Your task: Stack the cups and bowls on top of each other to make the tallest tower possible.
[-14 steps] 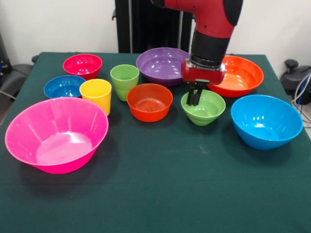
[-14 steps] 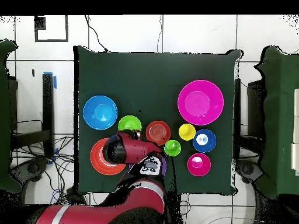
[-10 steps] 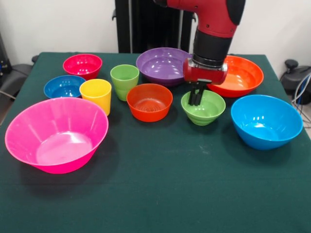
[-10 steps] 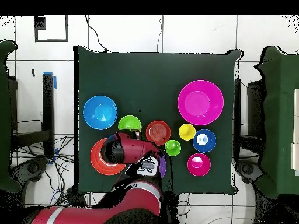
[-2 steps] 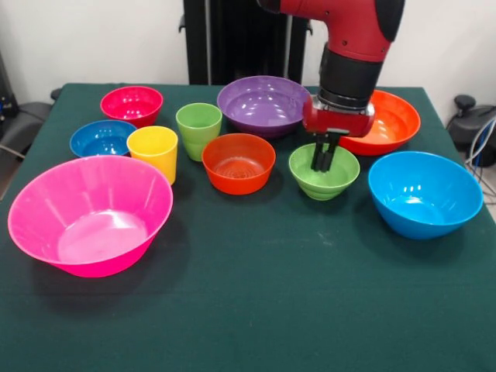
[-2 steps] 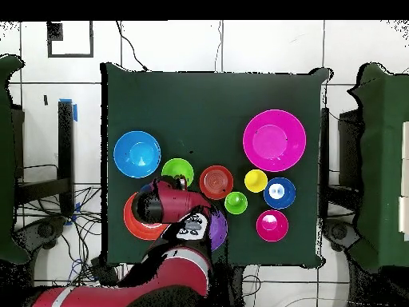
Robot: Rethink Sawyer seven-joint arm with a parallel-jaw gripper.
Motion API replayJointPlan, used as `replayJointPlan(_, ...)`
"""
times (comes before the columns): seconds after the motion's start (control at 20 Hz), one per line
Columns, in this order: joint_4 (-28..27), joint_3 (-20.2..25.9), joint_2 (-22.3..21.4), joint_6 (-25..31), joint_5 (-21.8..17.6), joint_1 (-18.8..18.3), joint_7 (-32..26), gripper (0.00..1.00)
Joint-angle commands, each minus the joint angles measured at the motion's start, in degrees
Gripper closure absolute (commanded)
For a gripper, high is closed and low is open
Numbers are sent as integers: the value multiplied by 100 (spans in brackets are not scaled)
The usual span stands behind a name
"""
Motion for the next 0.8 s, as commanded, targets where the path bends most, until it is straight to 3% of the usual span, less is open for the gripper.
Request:
replayJointPlan(0.05, -646, 228, 531, 209, 345, 212, 1007, 100)
replayJointPlan(0.8, -762, 245, 749, 13, 342, 181, 1004, 100)
